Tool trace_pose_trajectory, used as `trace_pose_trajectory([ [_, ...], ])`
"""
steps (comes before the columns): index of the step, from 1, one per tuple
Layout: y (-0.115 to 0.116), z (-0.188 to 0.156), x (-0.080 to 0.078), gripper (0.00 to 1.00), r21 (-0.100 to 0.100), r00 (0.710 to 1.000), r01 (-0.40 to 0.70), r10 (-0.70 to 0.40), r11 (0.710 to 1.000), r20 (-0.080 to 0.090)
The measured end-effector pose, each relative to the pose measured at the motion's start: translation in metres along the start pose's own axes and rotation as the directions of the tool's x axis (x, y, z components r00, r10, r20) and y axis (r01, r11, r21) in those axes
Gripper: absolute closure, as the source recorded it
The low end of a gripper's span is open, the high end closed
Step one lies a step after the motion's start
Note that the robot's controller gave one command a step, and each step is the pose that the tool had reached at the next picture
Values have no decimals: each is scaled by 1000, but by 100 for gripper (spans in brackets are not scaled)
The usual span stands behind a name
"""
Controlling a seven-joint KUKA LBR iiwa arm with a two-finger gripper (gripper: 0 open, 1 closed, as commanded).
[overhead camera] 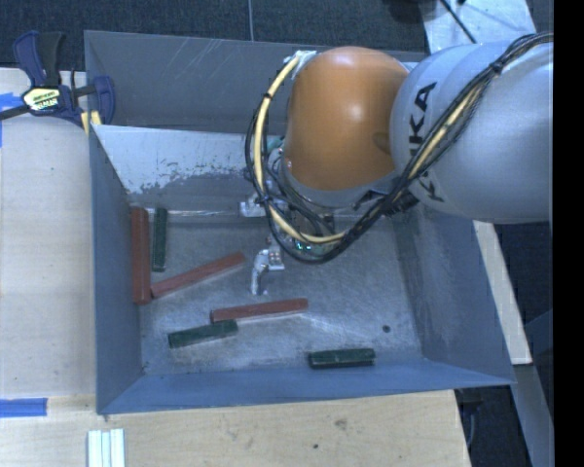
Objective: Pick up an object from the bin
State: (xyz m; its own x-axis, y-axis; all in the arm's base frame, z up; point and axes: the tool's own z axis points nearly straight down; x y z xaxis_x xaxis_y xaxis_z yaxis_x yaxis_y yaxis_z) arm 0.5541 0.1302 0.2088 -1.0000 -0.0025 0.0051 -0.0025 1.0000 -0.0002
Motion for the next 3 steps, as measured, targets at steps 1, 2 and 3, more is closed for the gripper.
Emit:
trace_pose_trajectory([
  [1,-1,-4,-2,0,-1,1000,-2,2,1000,8],
  [2,6,127,-56,100,-2,999,50,-50,999,6],
  [3,5,127,-62,0,-6,998,45,-45,999,39],
])
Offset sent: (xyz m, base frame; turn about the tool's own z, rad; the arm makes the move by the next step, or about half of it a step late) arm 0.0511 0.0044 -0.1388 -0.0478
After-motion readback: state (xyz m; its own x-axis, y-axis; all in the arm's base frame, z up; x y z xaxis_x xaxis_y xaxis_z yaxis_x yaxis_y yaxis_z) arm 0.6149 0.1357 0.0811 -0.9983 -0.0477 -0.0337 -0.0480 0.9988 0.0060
